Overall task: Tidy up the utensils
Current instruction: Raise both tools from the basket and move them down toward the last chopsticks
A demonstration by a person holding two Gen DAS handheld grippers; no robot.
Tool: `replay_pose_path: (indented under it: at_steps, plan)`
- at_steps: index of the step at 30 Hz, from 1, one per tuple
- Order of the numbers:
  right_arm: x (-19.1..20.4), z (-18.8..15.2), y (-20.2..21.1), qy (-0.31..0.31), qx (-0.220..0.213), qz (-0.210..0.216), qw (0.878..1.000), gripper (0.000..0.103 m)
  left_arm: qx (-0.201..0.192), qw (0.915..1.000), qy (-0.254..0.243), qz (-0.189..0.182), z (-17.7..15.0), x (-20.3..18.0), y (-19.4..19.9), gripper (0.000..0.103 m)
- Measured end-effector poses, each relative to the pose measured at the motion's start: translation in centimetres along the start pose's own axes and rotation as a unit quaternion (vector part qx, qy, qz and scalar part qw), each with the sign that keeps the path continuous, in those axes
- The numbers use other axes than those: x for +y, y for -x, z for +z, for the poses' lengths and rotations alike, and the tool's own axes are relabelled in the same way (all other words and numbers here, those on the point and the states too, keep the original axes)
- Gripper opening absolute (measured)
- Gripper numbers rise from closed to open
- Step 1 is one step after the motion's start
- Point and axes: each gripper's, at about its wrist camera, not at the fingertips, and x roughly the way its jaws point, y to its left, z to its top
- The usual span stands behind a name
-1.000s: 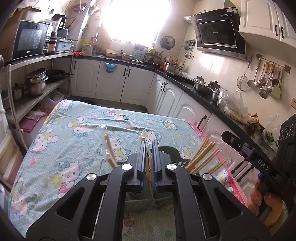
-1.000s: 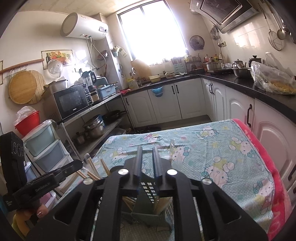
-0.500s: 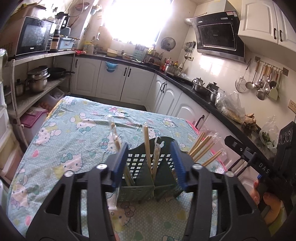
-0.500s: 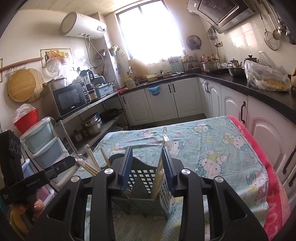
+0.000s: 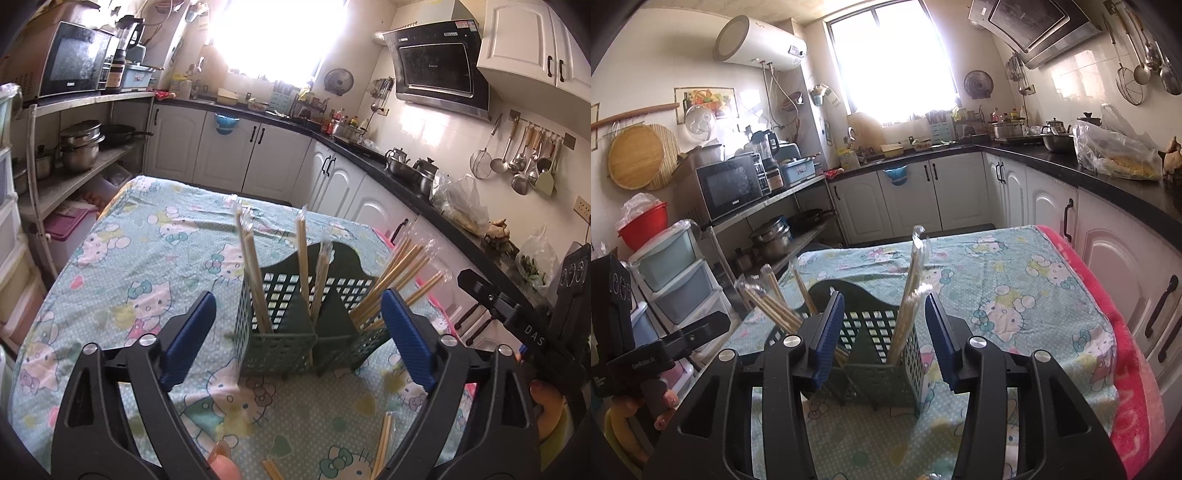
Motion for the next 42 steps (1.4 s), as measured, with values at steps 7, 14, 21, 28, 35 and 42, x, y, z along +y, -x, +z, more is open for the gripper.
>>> replay_pose_path:
  at_steps: [7, 14, 21, 28, 35, 42]
  plan:
    - [0.1, -1.9, 0.2, 0.006, 0.018, -0.007, 1.000, 0.050, 0.019, 0.9998, 0.005, 0.002, -2.0, 0.5, -0.3, 0.092]
    - [0.3, -3.5, 0.3, 0.008, 0.035, -0.005, 0.999, 0.053, 0.032, 0.9994, 0.011, 0.003, -3.3, 1.2, -0.2, 0.092]
    - [0.6, -4.9, 0.5, 0.013, 0.050, -0.002, 0.999, 0.054, 0.041, 0.9990, 0.018, 0.008, -4.3, 1.8, -0.1, 0.092]
    - [0.4, -6.1, 0.7, 0.014, 0.064, -0.003, 0.998, 0.055, 0.057, 0.9982, 0.018, 0.008, -5.6, 1.7, -0.2, 0.092]
    - [0.4, -7.6, 0.7, 0.019, 0.085, -0.002, 0.996, 0.057, 0.078, 0.9968, 0.015, 0.008, -7.0, 1.4, -0.4, 0.092]
    - [0.0, -8.9, 0.8, 0.022, 0.107, -0.005, 0.994, 0.058, 0.100, 0.9950, 0.005, 0.006, -8.6, 0.9, -0.8, 0.092]
